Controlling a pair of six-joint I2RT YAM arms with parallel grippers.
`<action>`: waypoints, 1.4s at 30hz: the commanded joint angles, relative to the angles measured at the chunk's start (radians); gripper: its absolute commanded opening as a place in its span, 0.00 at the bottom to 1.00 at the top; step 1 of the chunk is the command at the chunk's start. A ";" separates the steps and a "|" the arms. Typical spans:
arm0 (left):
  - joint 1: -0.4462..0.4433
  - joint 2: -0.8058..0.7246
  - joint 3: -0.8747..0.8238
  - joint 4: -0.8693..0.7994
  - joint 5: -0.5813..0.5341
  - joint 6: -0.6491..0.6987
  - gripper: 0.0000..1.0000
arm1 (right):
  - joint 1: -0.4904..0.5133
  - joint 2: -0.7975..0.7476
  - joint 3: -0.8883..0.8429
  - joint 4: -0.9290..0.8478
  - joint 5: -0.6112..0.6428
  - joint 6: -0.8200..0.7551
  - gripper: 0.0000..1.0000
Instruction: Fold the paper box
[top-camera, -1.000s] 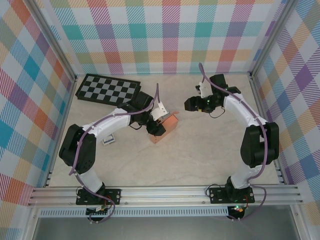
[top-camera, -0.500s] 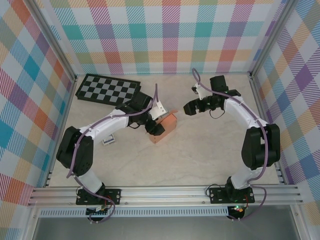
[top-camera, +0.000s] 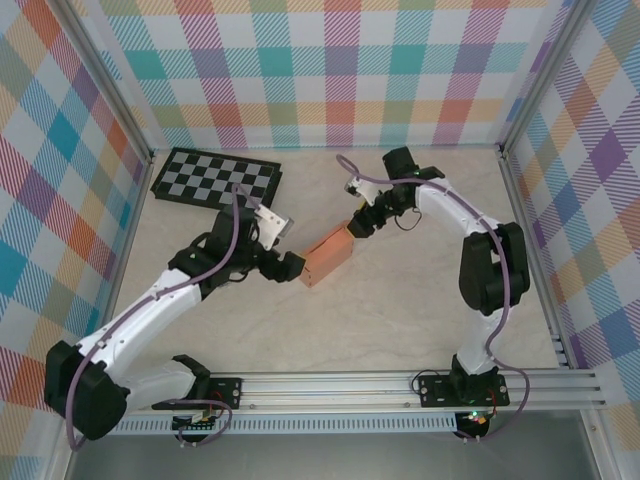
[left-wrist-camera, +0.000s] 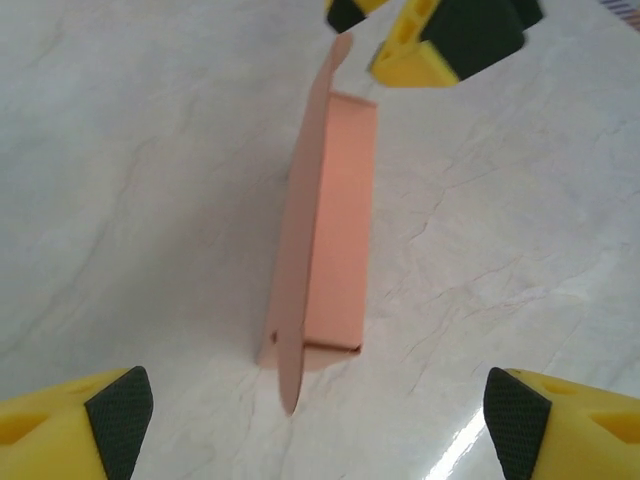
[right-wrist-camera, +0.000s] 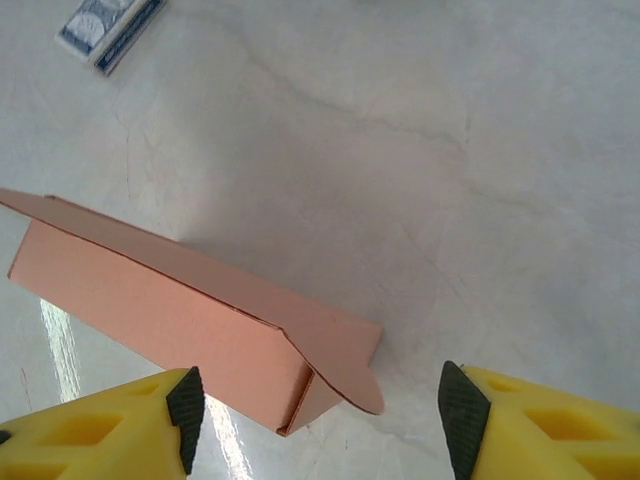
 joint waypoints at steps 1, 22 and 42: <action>0.019 -0.050 -0.056 -0.004 -0.100 -0.107 0.88 | -0.001 0.017 0.049 -0.042 0.006 -0.093 0.66; 0.007 0.004 -0.185 0.226 0.003 -0.101 0.56 | 0.033 0.073 0.102 -0.078 -0.011 -0.153 0.34; -0.005 0.120 -0.109 0.276 -0.062 0.038 0.41 | 0.047 -0.101 -0.095 0.073 0.116 -0.004 0.04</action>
